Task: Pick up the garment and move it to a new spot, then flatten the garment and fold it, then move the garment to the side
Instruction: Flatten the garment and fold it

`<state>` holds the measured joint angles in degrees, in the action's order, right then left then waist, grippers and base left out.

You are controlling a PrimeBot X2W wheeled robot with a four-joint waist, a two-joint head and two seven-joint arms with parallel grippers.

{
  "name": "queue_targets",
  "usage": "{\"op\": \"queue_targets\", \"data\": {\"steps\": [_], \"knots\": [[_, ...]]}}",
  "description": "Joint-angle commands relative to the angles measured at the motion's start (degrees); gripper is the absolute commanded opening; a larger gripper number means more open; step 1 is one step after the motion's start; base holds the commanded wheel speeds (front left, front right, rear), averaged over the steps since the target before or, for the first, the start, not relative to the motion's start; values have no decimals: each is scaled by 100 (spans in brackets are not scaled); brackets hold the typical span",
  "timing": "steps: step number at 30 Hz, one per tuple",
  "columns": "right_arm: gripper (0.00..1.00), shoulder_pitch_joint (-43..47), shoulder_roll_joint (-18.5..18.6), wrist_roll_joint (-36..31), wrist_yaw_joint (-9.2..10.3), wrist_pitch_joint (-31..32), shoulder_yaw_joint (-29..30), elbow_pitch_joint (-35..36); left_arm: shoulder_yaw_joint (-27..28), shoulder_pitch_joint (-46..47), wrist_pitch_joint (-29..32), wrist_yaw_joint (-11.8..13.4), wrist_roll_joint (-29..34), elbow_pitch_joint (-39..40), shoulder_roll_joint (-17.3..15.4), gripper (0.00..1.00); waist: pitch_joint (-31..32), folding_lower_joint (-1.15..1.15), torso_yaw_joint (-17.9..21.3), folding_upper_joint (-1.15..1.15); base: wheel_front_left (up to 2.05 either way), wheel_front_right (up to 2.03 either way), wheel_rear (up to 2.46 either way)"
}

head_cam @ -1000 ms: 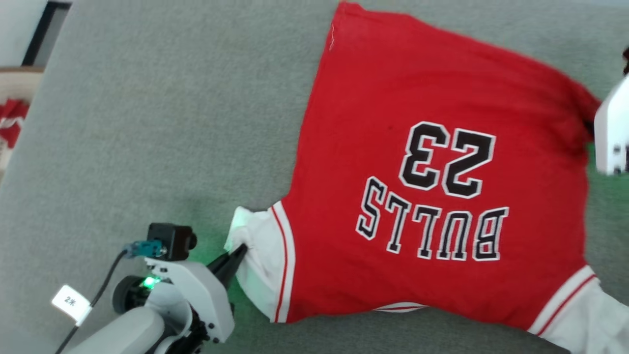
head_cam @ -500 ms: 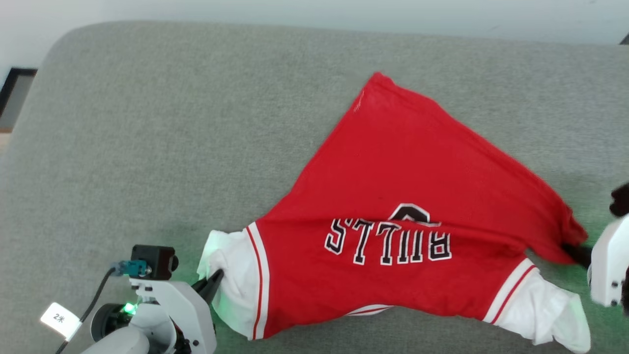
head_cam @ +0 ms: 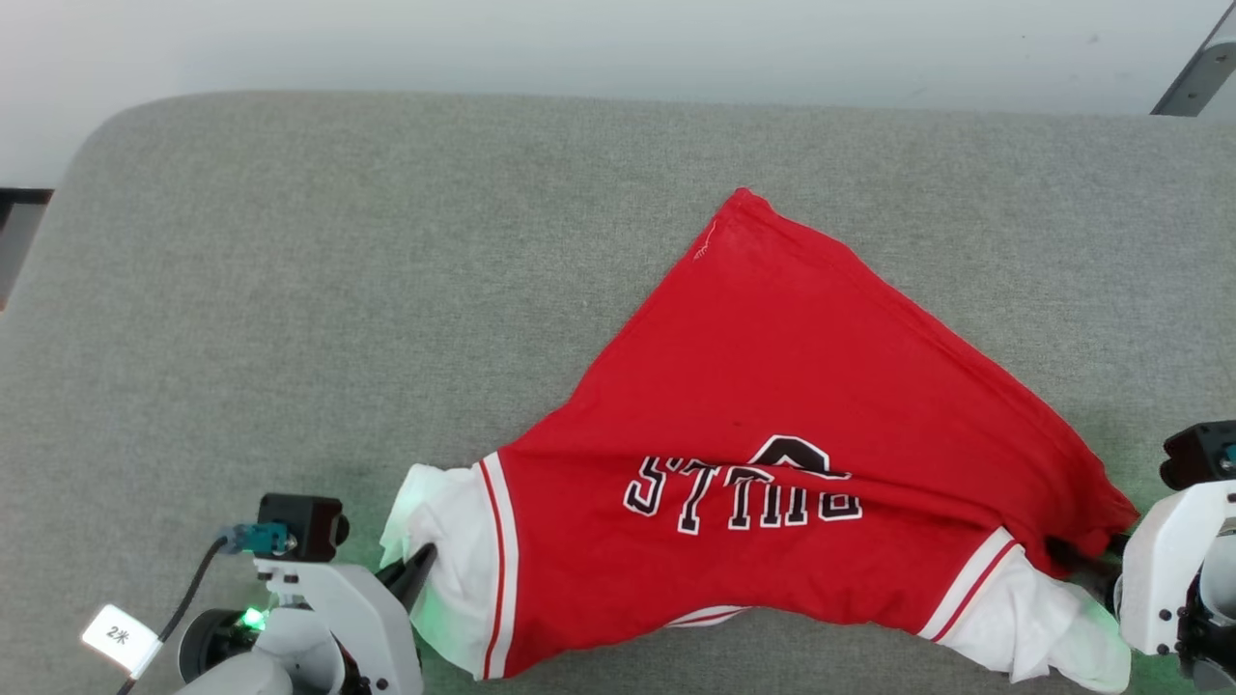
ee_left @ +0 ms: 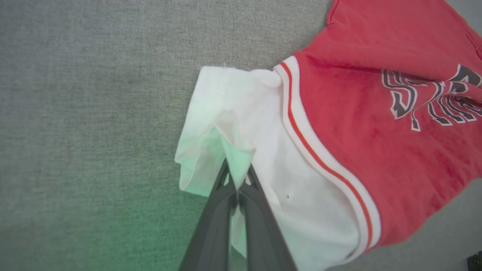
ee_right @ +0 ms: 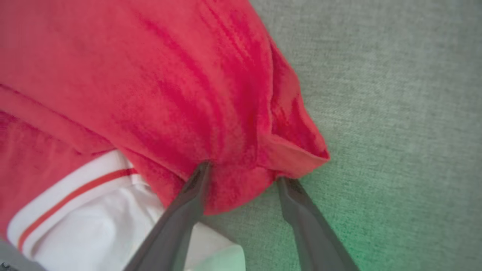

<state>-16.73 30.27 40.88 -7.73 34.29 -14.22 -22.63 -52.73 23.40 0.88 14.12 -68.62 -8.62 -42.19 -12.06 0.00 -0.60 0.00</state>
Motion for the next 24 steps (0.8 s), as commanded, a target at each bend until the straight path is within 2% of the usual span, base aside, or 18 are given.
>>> {"op": "queue_targets", "data": {"steps": [1,4,8,13,19,24], "knots": [[100,407,1,-71,45,222,-9,-144,0,-50,-31,-17,5,-20,15,0,5,0,-14,0,0,0,0],[100,384,130,-125,46,339,295,289,-4,-20,-53,-21,35,-8,27,0,-2,0,-64,0,0,0,0],[100,322,222,-182,29,504,677,1204,-12,30,-65,-22,64,29,65,0,-35,0,-158,0,0,0,0],[100,84,117,-442,29,636,960,2115,-52,96,-78,-29,118,74,150,0,-120,0,-337,0,0,0,0],[100,-544,76,-722,29,306,661,2453,-110,239,-68,-73,215,103,284,0,-286,0,-610,0,0,0,0],[100,-1527,28,-876,29,-155,-53,1805,-179,431,-65,-193,299,-4,501,0,-485,0,-925,0,0,0,0]]}}
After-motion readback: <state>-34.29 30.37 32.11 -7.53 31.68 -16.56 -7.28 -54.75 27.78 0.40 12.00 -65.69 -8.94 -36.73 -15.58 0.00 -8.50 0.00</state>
